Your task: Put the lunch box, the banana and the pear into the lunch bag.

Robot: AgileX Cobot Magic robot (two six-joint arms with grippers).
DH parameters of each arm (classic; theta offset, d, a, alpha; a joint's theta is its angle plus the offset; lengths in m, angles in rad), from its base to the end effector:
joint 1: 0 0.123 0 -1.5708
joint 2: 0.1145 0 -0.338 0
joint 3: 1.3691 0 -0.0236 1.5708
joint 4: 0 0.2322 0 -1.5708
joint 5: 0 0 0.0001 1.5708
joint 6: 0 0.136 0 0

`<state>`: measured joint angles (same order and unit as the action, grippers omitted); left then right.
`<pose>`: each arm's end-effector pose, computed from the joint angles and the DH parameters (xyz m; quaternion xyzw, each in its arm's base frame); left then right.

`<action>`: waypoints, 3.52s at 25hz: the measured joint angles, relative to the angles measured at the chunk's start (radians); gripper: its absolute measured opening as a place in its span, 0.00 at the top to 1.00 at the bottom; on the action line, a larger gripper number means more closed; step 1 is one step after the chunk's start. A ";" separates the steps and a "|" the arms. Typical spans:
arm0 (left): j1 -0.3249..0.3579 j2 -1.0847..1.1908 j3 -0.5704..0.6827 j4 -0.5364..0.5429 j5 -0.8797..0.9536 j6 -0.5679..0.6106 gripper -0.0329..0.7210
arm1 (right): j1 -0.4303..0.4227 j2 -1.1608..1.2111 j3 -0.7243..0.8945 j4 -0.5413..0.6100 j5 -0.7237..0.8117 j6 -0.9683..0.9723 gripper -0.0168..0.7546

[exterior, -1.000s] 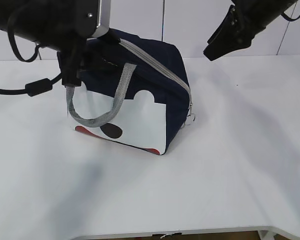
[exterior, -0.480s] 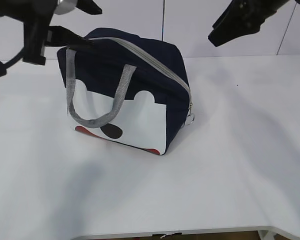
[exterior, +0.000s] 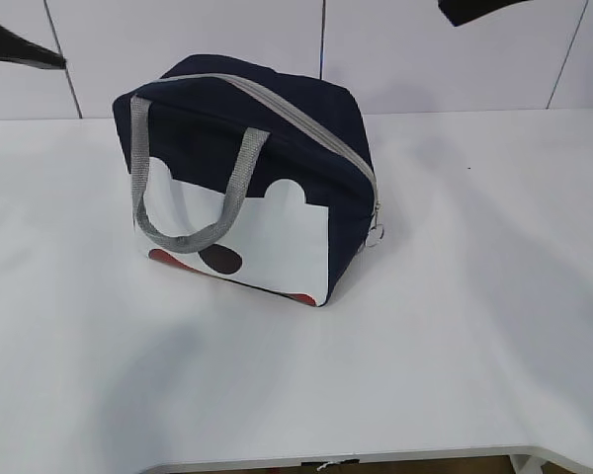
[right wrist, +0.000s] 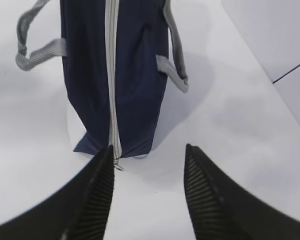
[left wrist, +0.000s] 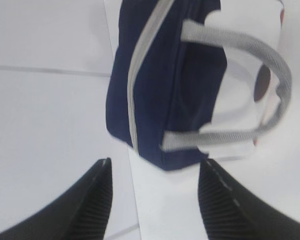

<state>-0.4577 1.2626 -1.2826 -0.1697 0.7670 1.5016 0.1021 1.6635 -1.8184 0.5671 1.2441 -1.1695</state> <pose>0.2356 -0.1339 0.4209 0.7268 0.5227 0.1495 0.4197 0.3487 0.1053 0.4373 -0.5377 0.7485 0.1036 0.3741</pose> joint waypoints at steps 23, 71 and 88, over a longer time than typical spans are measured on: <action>-0.002 -0.484 0.000 0.372 0.148 -0.987 0.43 | 0.000 -0.402 -0.002 -0.163 0.023 0.365 0.47; -0.010 -1.181 0.640 0.111 0.298 -1.364 0.42 | 0.038 -1.295 0.953 -0.437 -0.011 0.819 0.47; -0.010 -1.252 0.749 0.077 0.264 -1.364 0.42 | 0.038 -1.681 1.224 -0.545 -0.058 0.965 0.47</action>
<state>-0.4676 0.0110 -0.5336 -0.0930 1.0309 0.1377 0.1401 -0.0178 -0.5946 0.0226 1.1864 -0.2046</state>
